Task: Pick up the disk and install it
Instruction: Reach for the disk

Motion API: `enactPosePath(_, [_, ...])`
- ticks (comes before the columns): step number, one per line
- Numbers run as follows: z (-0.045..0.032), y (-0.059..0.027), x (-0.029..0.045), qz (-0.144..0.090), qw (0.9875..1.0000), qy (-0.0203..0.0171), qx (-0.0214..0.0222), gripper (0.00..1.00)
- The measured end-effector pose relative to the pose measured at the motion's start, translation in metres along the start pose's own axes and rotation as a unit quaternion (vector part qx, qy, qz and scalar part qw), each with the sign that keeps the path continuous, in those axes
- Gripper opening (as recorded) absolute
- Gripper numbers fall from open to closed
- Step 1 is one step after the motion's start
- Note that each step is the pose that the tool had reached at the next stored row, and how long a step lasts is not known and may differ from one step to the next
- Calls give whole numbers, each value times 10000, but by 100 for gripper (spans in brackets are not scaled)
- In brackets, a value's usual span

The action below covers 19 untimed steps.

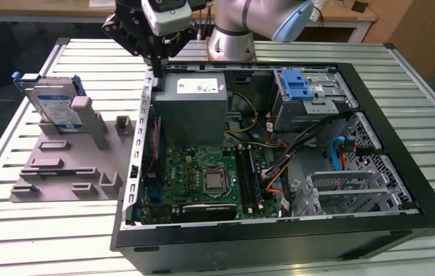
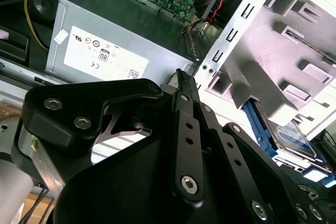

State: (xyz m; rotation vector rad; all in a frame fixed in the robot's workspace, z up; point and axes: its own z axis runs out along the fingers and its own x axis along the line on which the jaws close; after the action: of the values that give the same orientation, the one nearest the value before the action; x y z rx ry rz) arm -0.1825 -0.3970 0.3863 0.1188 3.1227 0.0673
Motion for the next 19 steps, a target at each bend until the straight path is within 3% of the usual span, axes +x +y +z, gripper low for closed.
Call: enactPosePath(19, [15, 1, 103, 0, 10000, 14, 2, 11])
